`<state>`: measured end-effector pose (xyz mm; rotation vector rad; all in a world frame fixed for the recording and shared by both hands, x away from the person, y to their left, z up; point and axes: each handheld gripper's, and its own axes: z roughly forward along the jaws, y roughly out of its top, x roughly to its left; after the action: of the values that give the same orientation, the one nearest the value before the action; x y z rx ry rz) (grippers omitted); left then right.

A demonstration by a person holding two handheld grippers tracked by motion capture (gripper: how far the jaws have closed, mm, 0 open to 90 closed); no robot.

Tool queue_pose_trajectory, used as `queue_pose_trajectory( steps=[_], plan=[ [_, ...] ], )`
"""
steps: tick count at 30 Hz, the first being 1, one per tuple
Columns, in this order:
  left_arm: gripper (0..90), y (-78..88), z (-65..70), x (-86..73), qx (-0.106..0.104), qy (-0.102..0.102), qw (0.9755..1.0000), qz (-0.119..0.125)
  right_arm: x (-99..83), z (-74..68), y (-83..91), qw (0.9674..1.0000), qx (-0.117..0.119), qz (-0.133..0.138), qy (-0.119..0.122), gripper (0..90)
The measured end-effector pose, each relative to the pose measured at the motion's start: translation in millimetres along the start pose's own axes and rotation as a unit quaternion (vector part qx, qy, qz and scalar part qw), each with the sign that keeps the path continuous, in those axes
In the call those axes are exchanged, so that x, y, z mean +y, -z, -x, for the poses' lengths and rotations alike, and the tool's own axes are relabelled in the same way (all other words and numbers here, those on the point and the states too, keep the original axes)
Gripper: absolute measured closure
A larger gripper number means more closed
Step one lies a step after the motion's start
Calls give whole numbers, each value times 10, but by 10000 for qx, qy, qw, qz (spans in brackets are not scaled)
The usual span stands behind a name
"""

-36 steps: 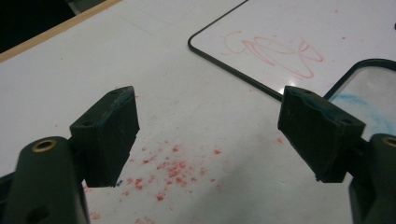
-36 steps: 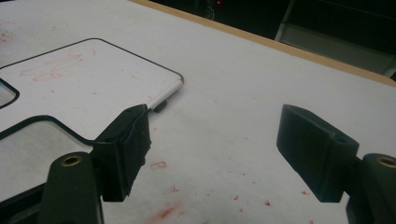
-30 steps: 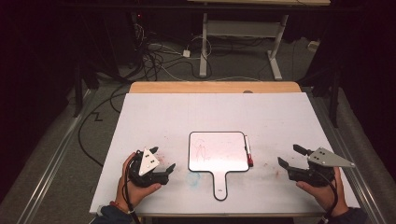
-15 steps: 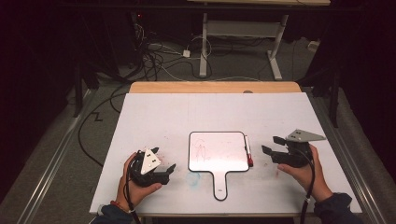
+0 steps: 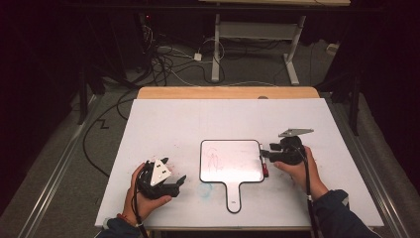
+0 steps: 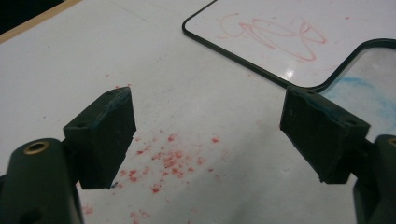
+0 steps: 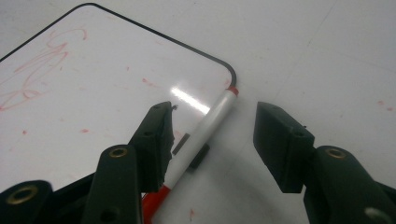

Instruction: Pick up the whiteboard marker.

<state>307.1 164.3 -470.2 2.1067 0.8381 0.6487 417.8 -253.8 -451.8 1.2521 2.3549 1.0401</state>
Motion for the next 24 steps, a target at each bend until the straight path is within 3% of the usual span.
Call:
queue_pose_trajectory(
  steps=[9, 17, 18, 20, 24],
  plan=[
    [172, -15, 5, 1, -29, -20, 10000, -43, -10, 20, -134, 9993, 265, -189, -174, 550],
    [172, -27, 11, 3, -64, -38, 9999, -70, -21, 31, -172, 9989, 293, -239, -283, 596],
    [172, -29, 11, 4, -68, -37, 9999, -77, -22, 25, -174, 9985, 399, -254, -289, 666],
    [172, -30, 14, 5, -78, -34, 9999, -82, -22, 6, -176, 9984, 402, -275, -276, 711],
    [172, -39, 19, 11, -104, -9, 9999, -95, -19, -3, -179, 9982, 453, -262, -280, 745]
  ],
)
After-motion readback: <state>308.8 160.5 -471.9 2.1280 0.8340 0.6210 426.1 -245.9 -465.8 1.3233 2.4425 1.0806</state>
